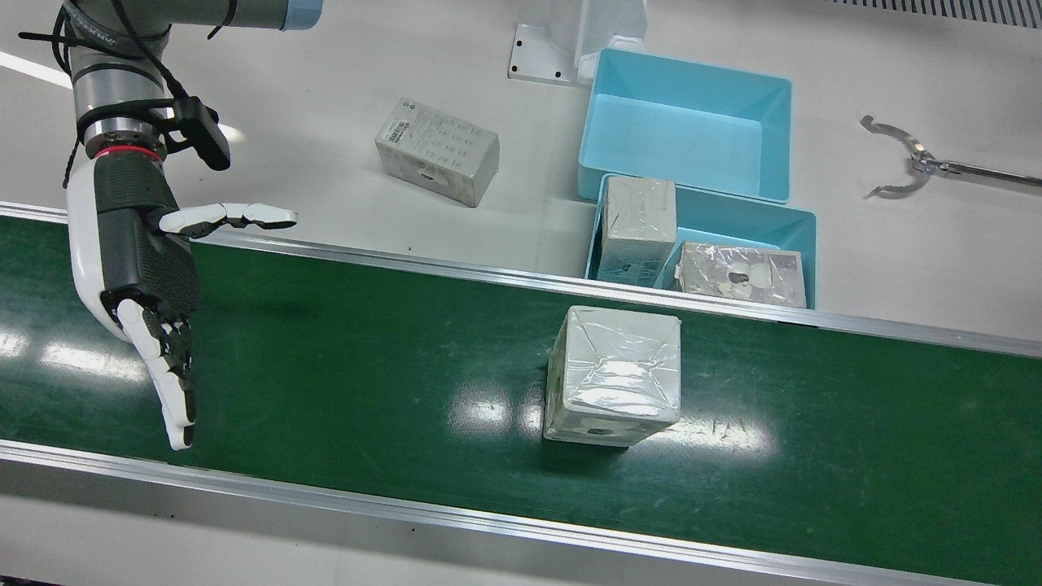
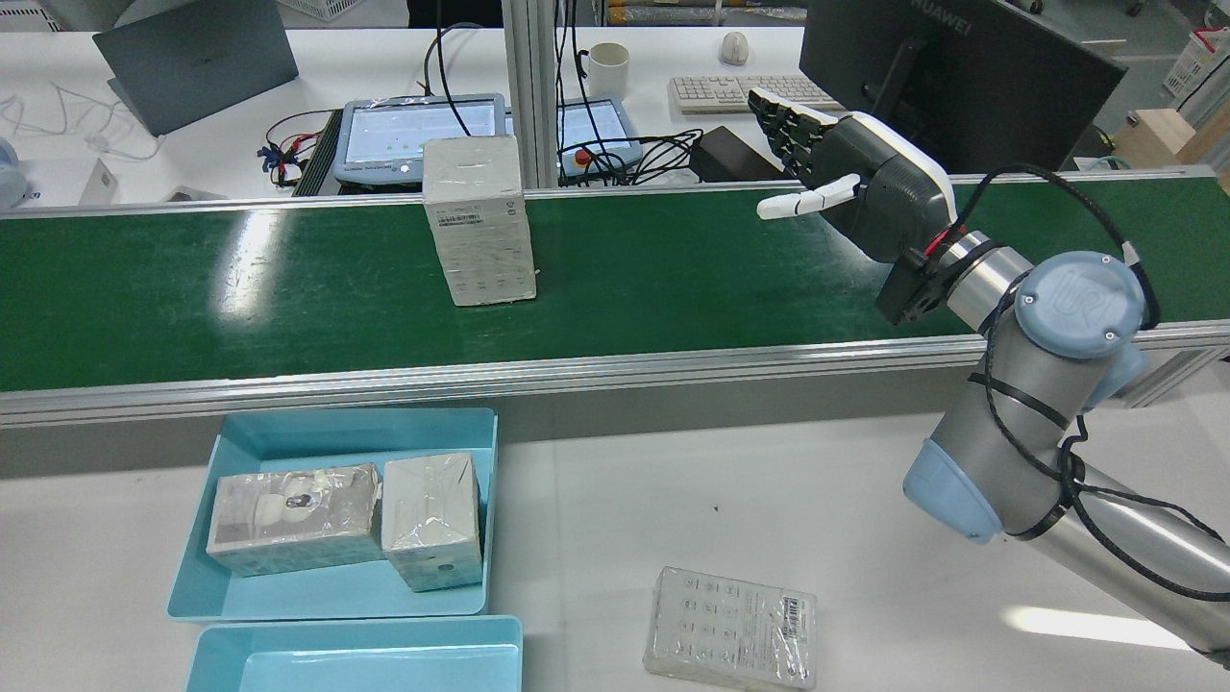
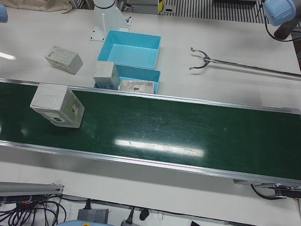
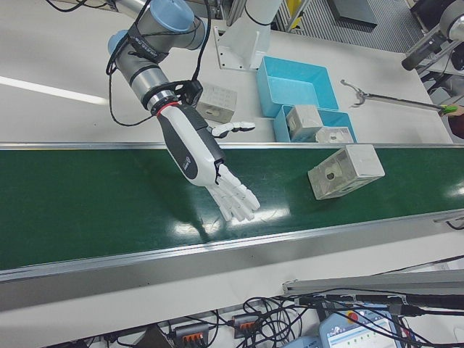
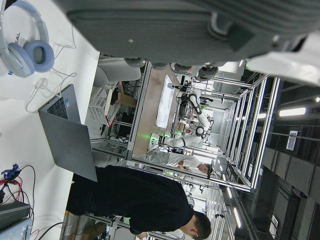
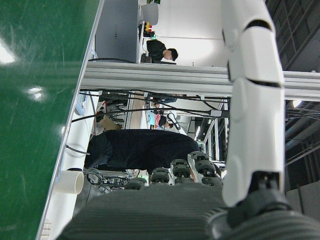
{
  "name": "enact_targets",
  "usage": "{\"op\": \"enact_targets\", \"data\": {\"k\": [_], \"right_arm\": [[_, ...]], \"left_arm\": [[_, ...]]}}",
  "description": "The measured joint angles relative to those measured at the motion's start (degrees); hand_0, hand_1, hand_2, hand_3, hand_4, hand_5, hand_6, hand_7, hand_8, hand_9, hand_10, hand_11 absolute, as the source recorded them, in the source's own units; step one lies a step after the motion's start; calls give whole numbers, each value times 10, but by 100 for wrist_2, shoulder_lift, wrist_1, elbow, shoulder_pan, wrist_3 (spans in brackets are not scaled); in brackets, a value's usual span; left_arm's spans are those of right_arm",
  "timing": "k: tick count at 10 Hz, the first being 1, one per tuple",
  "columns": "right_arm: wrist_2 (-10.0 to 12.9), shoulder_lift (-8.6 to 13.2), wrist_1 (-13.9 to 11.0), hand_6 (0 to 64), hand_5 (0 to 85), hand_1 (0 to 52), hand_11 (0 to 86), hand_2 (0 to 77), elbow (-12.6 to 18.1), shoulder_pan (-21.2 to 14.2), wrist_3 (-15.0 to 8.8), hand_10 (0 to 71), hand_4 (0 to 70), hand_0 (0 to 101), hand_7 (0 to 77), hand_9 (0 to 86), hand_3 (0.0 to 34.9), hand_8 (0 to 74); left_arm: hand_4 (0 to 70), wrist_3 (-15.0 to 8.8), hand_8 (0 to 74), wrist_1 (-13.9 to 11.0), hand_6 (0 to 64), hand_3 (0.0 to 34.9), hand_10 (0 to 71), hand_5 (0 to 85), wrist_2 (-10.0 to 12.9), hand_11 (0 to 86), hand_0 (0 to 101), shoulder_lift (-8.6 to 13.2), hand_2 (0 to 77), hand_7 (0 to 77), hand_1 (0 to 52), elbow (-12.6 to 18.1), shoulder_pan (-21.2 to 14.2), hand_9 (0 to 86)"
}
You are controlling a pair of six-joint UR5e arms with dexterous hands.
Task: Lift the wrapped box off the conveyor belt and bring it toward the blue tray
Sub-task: 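Move the right hand along the belt toward the white wrapped box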
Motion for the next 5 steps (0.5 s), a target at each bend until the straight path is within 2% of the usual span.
{"op": "enact_targets", "data": {"k": [2, 5], "right_arm": [[0, 24, 5, 0, 5, 164, 16, 142, -56, -7, 9, 0, 115, 485, 0, 27, 0, 38], [5, 195, 5, 0, 5, 147, 16, 131, -199, -11, 9, 0, 115, 477, 0, 38, 0, 38]], "left_arm": [[0, 0, 0, 0, 0, 0, 5, 11, 0, 0, 0, 0, 5, 0, 0, 0, 0, 0], [0, 0, 0, 0, 0, 0, 5, 11, 0, 0, 0, 0, 11, 0, 0, 0, 0, 0]]}}
